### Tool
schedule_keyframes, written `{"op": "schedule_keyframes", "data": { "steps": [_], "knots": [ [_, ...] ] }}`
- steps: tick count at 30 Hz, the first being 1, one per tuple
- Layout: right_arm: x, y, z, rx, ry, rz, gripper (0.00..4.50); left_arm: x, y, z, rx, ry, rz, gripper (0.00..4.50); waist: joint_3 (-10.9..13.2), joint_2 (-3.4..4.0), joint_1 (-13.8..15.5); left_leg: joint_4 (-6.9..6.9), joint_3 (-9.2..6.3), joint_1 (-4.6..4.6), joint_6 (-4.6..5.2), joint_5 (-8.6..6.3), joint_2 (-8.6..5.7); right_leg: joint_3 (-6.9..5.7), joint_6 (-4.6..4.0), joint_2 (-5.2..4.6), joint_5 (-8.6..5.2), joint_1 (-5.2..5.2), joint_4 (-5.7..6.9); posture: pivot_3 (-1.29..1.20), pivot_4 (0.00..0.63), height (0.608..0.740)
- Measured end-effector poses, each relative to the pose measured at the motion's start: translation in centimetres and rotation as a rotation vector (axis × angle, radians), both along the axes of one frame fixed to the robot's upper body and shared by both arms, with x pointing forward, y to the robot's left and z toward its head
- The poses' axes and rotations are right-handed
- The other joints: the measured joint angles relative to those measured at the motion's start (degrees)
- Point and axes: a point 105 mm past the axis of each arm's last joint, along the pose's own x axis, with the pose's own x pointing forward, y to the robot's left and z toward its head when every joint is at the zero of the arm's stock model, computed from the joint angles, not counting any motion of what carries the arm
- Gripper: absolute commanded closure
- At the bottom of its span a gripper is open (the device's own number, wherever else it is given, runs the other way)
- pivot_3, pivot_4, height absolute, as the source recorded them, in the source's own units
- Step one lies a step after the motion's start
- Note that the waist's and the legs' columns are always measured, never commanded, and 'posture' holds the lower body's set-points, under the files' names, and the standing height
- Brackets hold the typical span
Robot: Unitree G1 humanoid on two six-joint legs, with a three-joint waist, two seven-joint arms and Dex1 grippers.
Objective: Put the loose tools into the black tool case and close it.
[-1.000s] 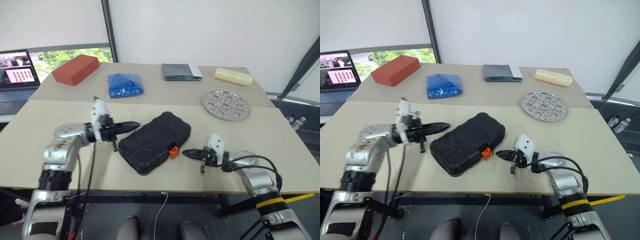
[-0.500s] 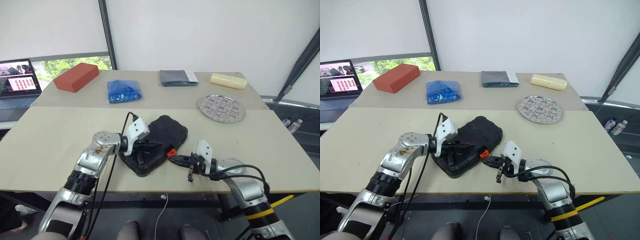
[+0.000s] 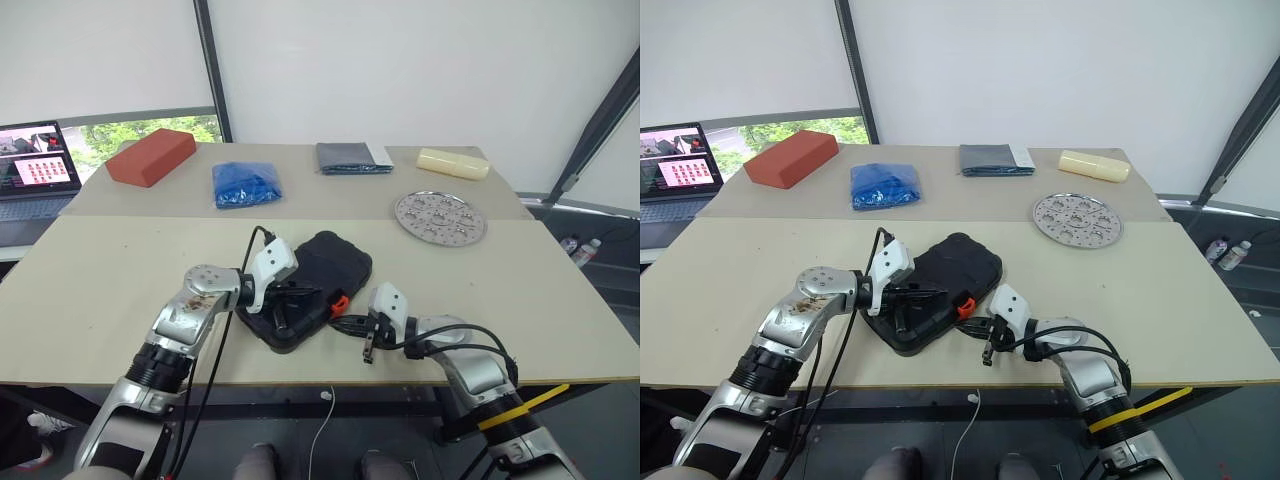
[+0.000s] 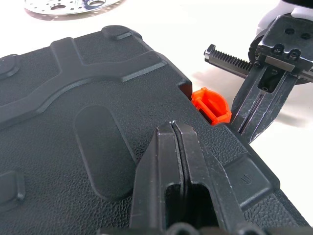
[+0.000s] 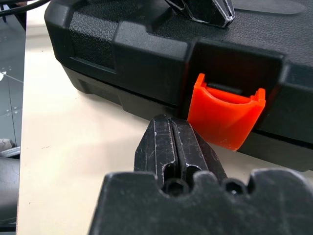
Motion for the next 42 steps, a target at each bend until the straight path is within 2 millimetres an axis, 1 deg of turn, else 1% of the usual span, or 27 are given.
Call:
{"op": "schedule_keyframes", "data": {
  "steps": [3, 7, 12, 16, 22, 36, 42],
  "knots": [
    [-0.1, -0.7, 0.6, -0.006, -0.006, 0.0, 4.5, 0.0, 0.0, 0.0, 0.0, -0.001, -0.001, 4.44, 0.0, 0.0, 0.1, -0.02, 0.0, -0.01, 0.0, 0.0, -0.01, 0.0, -0.01, -0.01, -0.01, 0.0, -0.02, 0.0, 0.15, 0.74],
    [-0.2, -2.8, 1.3, -0.006, 0.005, -0.046, 4.5, -0.1, 0.0, 0.0, 0.0, 0.0, -0.002, 4.44, 0.0, 0.0, 0.1, -0.06, 0.0, 0.0, 0.0, -0.01, 0.0, 0.0, -0.03, -0.01, -0.04, 0.01, -0.06, 0.0, 0.15, 0.74],
    [0.3, -3.2, 1.2, -0.012, 0.001, -0.074, 4.5, -0.1, 0.0, -0.1, 0.001, 0.0, -0.001, 4.44, 0.0, 0.0, 0.0, -0.08, -0.01, 0.01, 0.0, -0.01, -0.01, 0.0, -0.04, -0.01, -0.05, 0.01, -0.11, 0.0, 0.15, 0.74],
    [1.0, -2.5, 1.5, 0.017, -0.007, -0.086, 4.5, 0.0, -0.1, 0.1, 0.001, -0.003, -0.004, 4.44, 0.0, 0.01, 0.0, -0.11, -0.01, 0.01, 0.0, -0.01, -0.01, -0.01, -0.04, -0.01, -0.05, 0.0, -0.12, 0.0, 0.15, 0.74],
    [1.0, -1.6, 1.7, 0.037, -0.011, -0.071, 4.5, 0.0, 0.3, 0.0, 0.013, 0.002, -0.009, 4.44, 0.0, 0.01, -0.1, -0.14, -0.02, 0.01, -0.01, -0.02, 0.01, -0.01, -0.05, 0.01, -0.05, -0.05, -0.14, 0.0, 0.15, 0.74],
    [1.0, -1.3, 1.1, 0.014, 0.013, -0.073, 4.5, 0.1, 0.4, -0.1, 0.013, 0.008, -0.014, 4.44, 0.0, 0.0, -0.3, -0.19, -0.02, 0.01, -0.03, -0.03, 0.02, 0.0, -0.09, 0.01, -0.06, -0.33, -0.14, 0.0, 0.15, 0.74],
    [1.2, -0.5, 1.0, 0.033, 0.046, -0.071, 4.5, 0.2, 0.6, -0.2, 0.011, 0.006, 0.004, 4.44, -0.1, -0.02, -0.7, -0.21, -0.05, 0.04, -0.03, -0.03, 0.05, 0.0, -0.15, 0.04, -0.02, -0.37, -0.12, 0.0, 0.15, 0.74]
  ]
}}
